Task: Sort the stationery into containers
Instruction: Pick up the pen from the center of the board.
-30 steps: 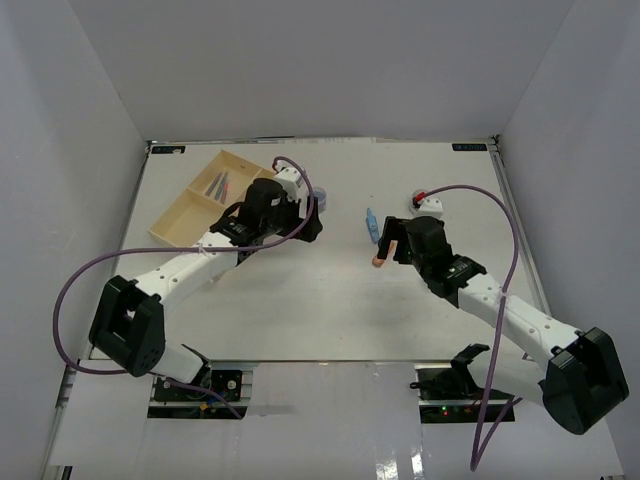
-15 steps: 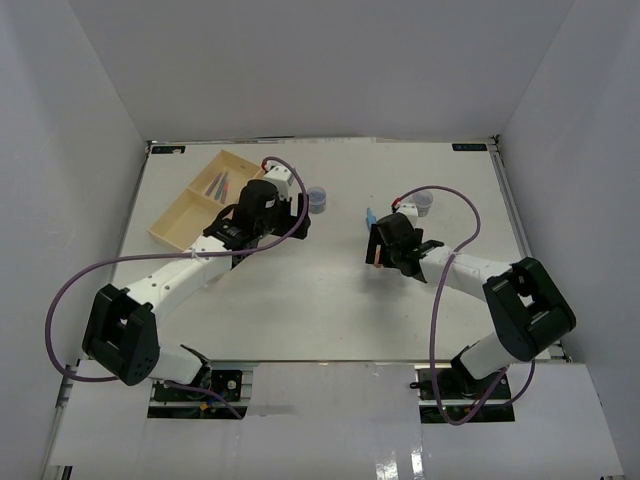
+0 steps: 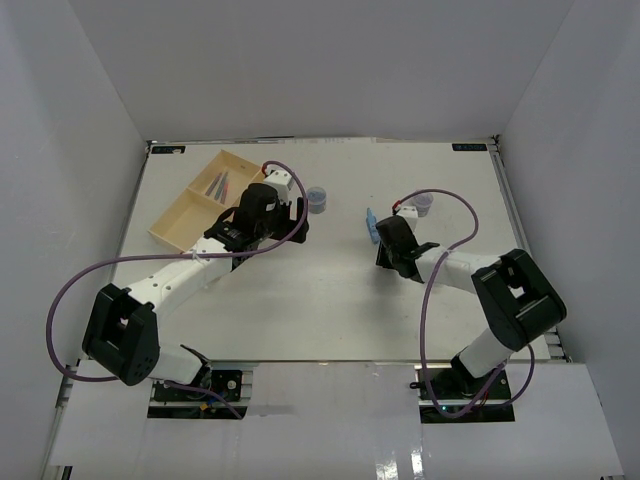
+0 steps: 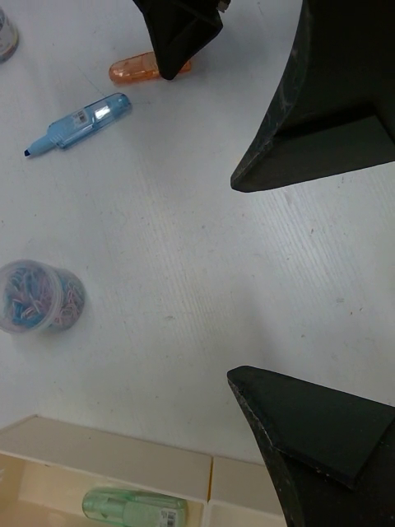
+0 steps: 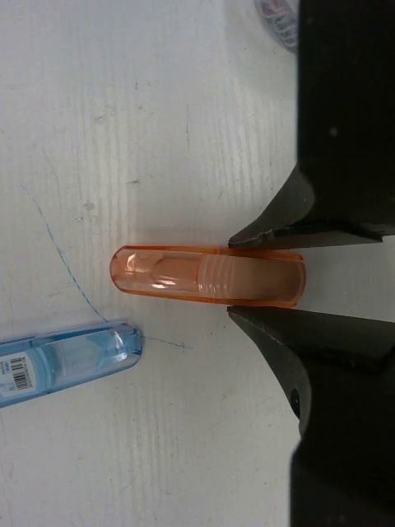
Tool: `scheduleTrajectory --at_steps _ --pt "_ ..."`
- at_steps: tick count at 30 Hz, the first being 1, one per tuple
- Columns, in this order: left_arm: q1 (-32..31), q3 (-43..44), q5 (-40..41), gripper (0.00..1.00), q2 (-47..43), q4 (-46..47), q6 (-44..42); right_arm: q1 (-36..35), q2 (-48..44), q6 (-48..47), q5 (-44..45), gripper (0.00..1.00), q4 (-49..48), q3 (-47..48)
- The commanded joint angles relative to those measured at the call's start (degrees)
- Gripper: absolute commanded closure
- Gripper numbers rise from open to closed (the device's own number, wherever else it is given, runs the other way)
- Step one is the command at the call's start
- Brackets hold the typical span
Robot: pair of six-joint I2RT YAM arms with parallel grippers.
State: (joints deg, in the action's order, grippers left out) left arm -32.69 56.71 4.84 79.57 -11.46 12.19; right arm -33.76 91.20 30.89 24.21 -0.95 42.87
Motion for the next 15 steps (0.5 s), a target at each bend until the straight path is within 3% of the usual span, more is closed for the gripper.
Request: scheduleTrajectory --at_steps 1,4,10,15 --pt "0.2 -0.4 -3.1 0.02 -2.0 1.2 2.0 -0.3 -2.5 0.5 -2.0 0.69 -2.8 -3.4" --pt "0.2 -0.5 -7.3 0.02 -2.2 1.9 5.1 -1.0 -5.4 -1.2 -3.2 0.81 -3.7 -5.8" --pt "0.2 -1.5 -14.4 0.02 -2.7 5.1 14.2 -3.9 -14.2 -6.4 -5.9 0.82 -7.7 -8.9" --pt "0.0 -2.7 -21.1 0.02 -3.0 10.2 21.7 -5.3 -23.5 -9.3 -13.7 0.8 -15.9 -10.5"
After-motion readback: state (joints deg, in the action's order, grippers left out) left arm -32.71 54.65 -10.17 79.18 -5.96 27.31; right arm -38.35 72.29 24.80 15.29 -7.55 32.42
